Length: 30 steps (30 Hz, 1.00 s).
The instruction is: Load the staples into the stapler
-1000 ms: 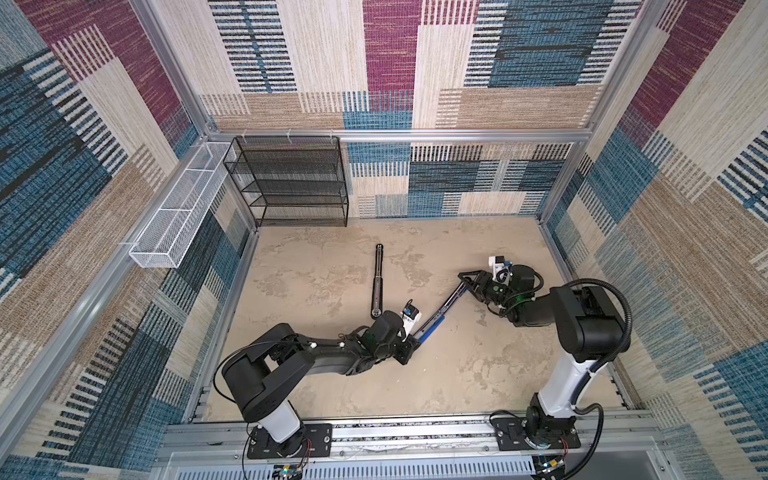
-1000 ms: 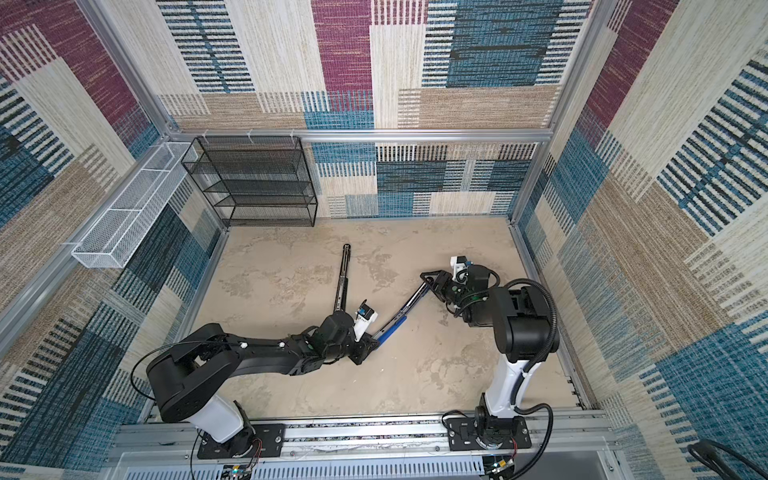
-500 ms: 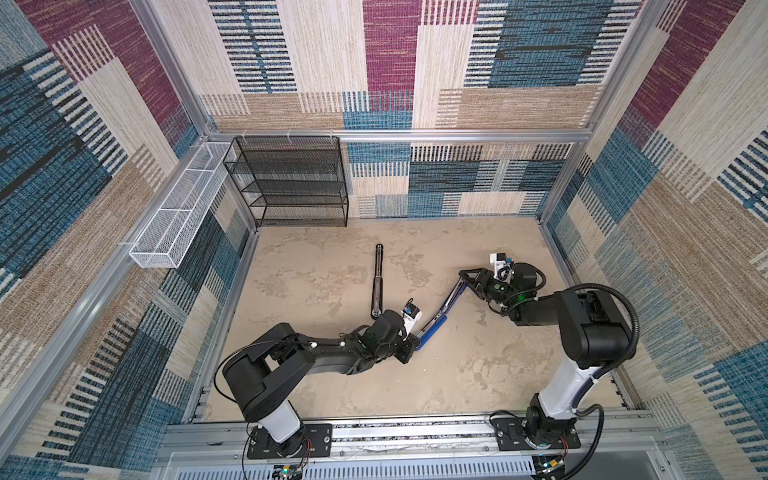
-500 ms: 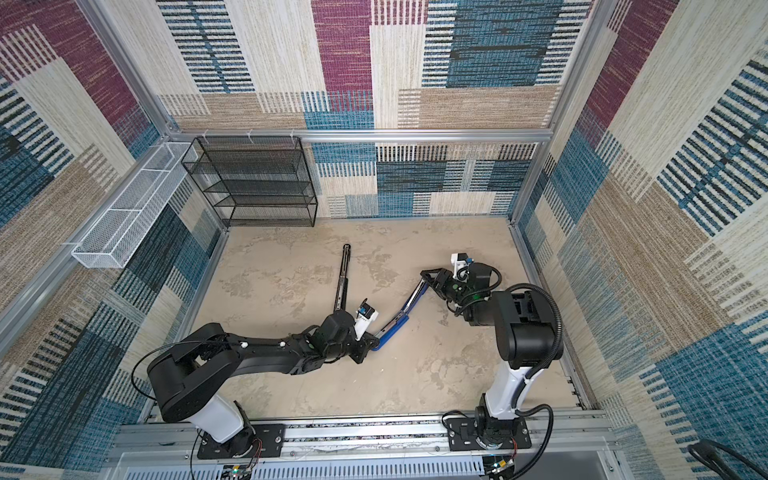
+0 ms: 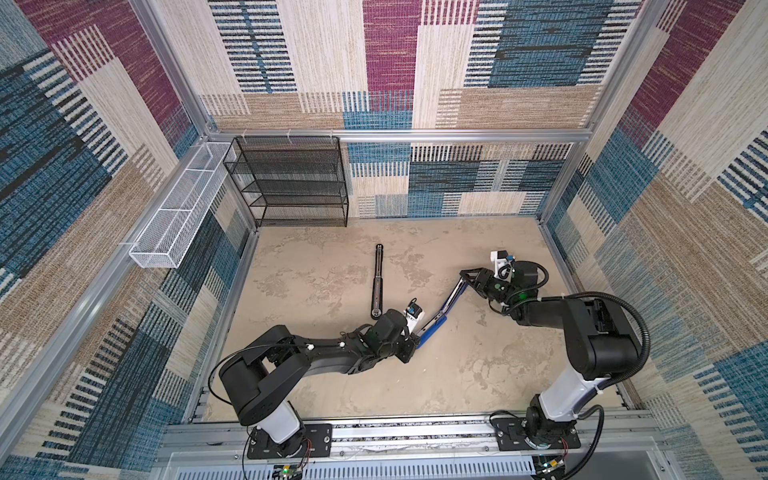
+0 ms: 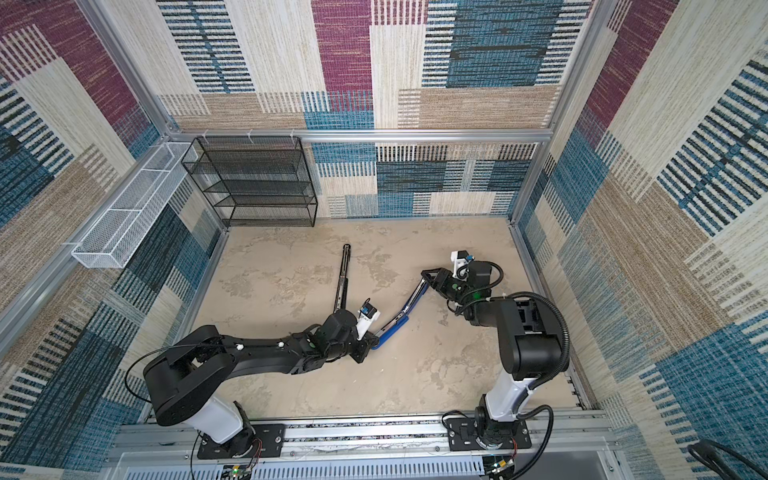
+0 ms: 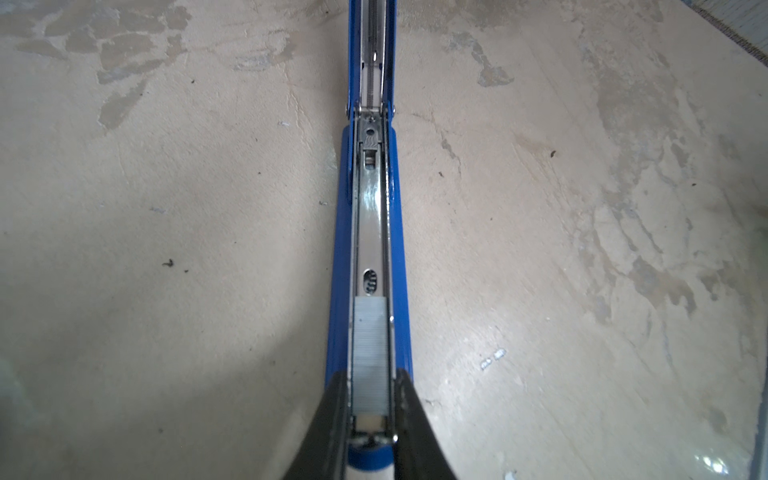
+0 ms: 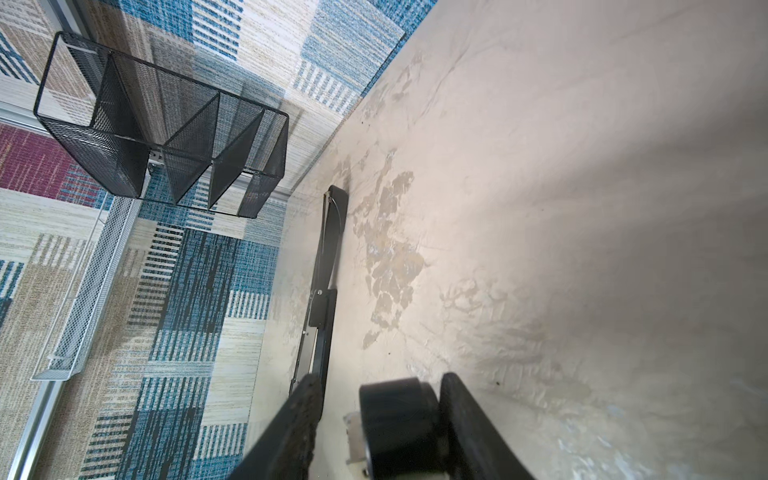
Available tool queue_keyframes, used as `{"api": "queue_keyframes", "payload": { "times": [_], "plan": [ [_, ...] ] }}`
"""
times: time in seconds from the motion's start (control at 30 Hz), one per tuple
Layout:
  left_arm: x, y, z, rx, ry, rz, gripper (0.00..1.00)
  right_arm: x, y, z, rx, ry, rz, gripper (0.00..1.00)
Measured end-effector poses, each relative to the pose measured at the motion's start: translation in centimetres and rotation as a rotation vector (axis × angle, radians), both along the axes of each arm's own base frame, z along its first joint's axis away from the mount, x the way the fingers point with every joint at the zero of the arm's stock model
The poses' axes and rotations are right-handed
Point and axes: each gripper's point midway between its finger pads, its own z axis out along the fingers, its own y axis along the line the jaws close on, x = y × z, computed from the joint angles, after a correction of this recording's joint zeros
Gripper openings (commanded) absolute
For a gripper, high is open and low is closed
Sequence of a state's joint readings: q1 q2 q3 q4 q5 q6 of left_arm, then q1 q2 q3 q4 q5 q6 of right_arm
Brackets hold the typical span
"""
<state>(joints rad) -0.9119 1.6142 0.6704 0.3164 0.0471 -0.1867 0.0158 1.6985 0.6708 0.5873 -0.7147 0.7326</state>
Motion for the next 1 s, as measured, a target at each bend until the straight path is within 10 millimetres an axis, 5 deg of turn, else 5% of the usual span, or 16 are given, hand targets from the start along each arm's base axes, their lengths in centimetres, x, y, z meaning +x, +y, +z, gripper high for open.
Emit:
{"api": "queue_keyframes", "payload": {
  "times": [0.6,1.0],
  "plan": [
    [0.4,0.0,1.2,0.015,-0.024,-0.001,0.07,-2.2,4.2,3.7,-0.250,-0.166,0.067,0.46],
    [0.4,-0.1,1.8,0.013,-0.029,-0.003,0.07,-4.1,6.3,4.5,-0.374,-0.236,0.108,0.45]
  ]
}}
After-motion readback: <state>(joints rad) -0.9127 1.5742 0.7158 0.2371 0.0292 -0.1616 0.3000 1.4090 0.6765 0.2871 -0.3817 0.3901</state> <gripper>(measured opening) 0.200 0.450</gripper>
